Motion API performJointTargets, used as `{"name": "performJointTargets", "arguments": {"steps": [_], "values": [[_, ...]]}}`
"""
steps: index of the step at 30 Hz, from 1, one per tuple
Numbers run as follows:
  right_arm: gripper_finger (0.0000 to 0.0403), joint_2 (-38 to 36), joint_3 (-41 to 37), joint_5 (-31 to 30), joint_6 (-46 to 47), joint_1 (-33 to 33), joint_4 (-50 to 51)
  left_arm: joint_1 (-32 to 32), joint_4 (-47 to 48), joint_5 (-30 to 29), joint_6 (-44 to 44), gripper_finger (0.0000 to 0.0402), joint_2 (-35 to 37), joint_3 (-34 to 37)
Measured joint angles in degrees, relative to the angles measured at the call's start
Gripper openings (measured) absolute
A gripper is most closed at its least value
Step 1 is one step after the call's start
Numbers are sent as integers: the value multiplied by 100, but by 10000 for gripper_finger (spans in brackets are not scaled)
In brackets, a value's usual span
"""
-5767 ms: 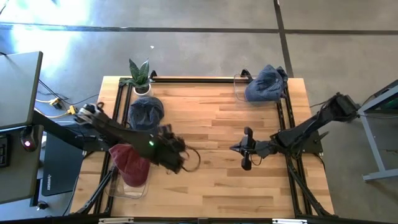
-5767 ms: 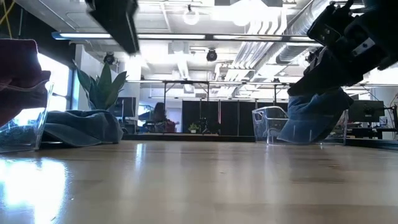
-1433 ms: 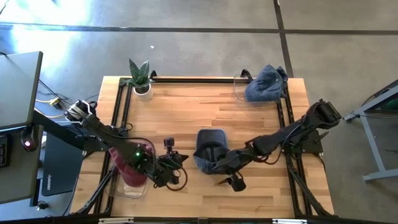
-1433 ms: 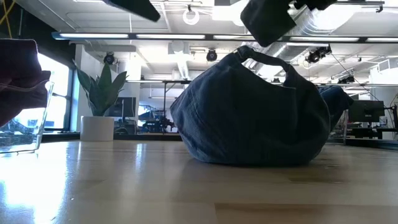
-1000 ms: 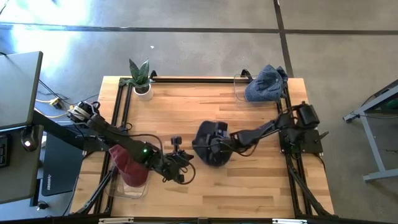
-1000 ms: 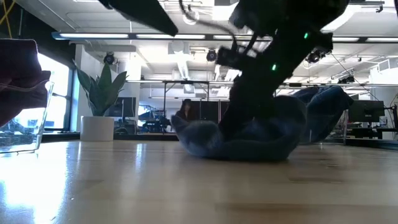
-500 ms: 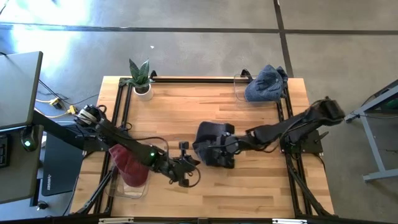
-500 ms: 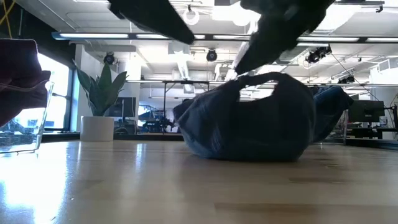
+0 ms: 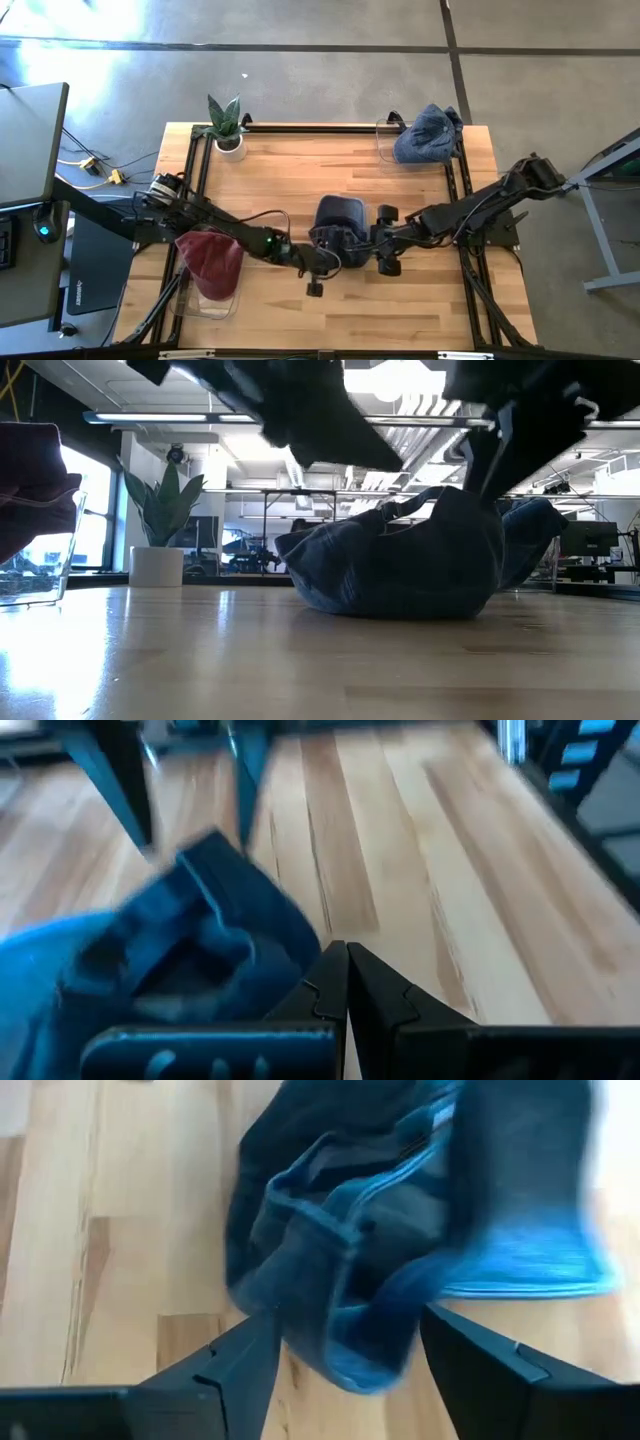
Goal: Pick & Place hat
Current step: Put the dark blue cap into the top transparent bin
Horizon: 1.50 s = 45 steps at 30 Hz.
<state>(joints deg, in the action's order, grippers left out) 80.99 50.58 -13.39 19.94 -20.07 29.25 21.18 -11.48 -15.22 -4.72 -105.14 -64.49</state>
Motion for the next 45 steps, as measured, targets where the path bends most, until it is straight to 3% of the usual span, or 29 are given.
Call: {"name": "performJointTargets", "arguments": {"steps": [4, 10, 13, 17, 25, 30, 35, 39, 43, 45], "values": [[181, 4, -701, 1024, -237, 161, -1518, -199, 160, -96, -248, 1, -197, 0], [28, 4, -1308, 2498, -809, 160, -3387, -372, 815, -681, -630, 1, -169, -11], [17, 4, -1326, 2703, -827, 99, -3628, -373, 1154, -690, -648, 1, -179, -7], [36, 4, -1320, 2414, -221, 169, -3738, -363, 1636, -777, -786, 1, -173, -7], [9, 4, -1322, 1278, 1247, 663, -2862, -362, 2180, -1012, -1323, 1, -173, -7], [15, 4, -1322, 581, 1462, 986, -2376, -357, 2158, -999, -1353, 1, -173, -7], [5, 84, -1322, 408, 1343, 1195, -2311, -357, 2312, -1107, -1525, 1, -175, -99], [12, 337, -1322, 528, 1138, 1236, -2433, -305, 3437, -1024, -1748, 1, -43, -754], [6, 439, -1322, 548, 985, 1186, -2472, -301, 5333, -1526, -2274, 0, 3, -1369], [4, 437, -1322, 549, 967, 1132, -2486, -392, 5852, -1703, -2552, 0, 93, -1423]]}}
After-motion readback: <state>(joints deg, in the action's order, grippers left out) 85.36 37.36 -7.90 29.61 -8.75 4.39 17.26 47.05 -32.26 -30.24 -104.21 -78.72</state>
